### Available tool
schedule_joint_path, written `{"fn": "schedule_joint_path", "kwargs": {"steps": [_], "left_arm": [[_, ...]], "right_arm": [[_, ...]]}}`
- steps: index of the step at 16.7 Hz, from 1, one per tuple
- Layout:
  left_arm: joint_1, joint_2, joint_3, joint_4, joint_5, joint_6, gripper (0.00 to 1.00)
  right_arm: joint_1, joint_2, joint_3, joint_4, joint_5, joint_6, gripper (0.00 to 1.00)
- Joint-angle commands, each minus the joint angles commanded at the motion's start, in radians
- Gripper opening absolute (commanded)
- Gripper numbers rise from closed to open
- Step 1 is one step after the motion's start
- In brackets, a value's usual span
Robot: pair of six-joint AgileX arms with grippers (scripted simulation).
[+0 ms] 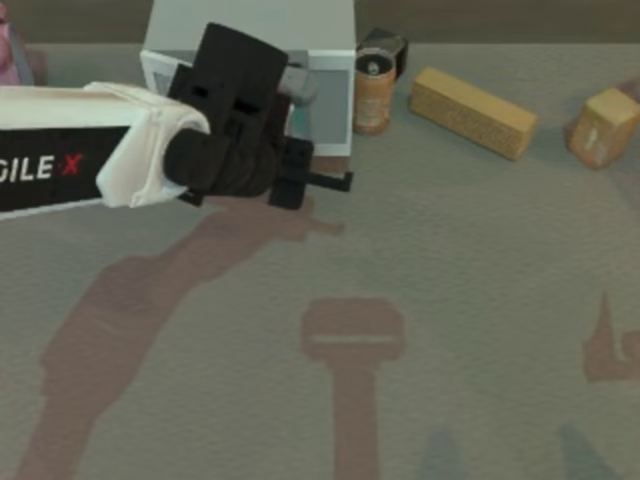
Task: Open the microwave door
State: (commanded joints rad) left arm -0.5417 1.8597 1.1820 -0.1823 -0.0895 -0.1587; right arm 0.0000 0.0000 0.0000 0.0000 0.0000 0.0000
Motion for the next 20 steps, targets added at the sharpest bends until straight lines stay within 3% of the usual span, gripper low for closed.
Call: {"fn": "schedule_joint_path", "kwargs": {"steps": [7,20], "left_arm": [[0.025,-0.029,-0.041,0.013,0.034,0.055,0.00],[0.025,-0.029,-0.041,0.013,0.034,0.055,0.00]], "right_arm": [[0.000,0.000,0.000,0.000,0.000,0.000,1.00],[0.000,0.000,0.000,0.000,0.000,0.000,1.00]]}}
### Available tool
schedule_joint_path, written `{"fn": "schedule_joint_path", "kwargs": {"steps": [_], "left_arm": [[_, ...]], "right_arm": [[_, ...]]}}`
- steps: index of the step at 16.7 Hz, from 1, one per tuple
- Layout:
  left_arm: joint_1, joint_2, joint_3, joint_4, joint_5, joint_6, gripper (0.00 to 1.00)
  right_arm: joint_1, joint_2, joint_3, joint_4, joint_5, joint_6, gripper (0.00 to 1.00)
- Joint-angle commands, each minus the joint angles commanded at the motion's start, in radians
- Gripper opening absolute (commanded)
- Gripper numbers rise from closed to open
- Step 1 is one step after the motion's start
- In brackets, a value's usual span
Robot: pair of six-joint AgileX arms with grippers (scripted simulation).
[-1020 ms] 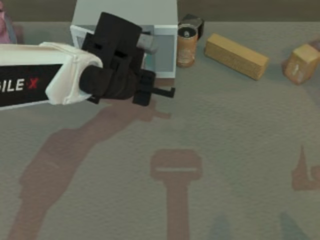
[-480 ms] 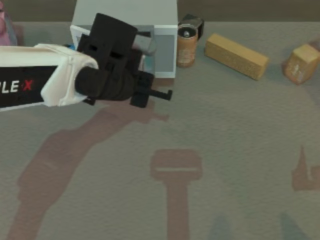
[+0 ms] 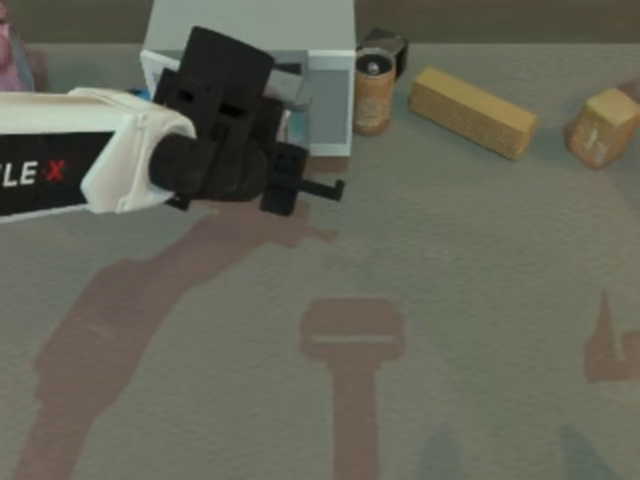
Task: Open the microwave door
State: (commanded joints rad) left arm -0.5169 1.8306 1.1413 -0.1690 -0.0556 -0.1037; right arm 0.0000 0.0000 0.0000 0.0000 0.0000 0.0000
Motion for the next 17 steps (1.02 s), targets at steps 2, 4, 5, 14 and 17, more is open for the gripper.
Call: {"fn": "schedule_joint_path", "kwargs": {"steps": [2,4,5,14,17], "left_arm": [[0.000,0.000,0.000,0.000,0.000,0.000,0.00],[0.000,0.000,0.000,0.000,0.000,0.000,0.00],[0.000,0.000,0.000,0.000,0.000,0.000,0.00],[-0.002,-0.004,-0.007,0.000,0.016,0.008,0.00],[0.012,-0.022,-0.025,0.009,0.036,0.038,0.00]], "right_arm": [[0.000,0.000,0.000,0.000,0.000,0.000,1.00],[0.000,0.000,0.000,0.000,0.000,0.000,1.00],[0.000,0.000,0.000,0.000,0.000,0.000,1.00],[0.000,0.000,0.000,0.000,0.000,0.000,1.00],[0.000,0.000,0.000,0.000,0.000,0.000,1.00]]}}
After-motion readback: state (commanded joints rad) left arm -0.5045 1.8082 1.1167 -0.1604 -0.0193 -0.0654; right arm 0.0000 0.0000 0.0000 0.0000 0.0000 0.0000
